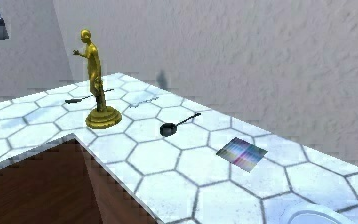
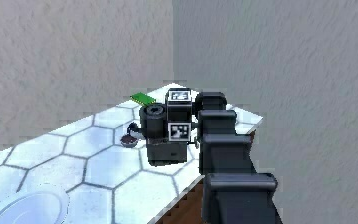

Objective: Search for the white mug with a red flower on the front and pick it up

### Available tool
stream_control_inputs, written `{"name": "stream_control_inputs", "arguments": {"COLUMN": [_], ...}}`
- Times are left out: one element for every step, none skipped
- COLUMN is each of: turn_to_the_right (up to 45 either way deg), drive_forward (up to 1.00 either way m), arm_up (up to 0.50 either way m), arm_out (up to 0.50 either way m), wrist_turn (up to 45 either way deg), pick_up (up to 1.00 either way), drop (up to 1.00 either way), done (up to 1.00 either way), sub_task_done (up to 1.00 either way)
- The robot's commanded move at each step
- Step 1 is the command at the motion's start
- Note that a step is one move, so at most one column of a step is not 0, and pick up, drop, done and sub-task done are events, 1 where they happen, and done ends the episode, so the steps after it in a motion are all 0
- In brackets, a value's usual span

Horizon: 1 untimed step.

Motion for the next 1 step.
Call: {"name": "stream_control_inputs", "arguments": {"turn_to_the_right": [0.0], "drive_forward": [0.0], "arm_up": [0.0], "arm_out": [0.0], "wrist_turn": [0.0], "pick_up": [0.0], "drop": [0.0], "done": [1.0], "sub_task_done": [0.0]}}
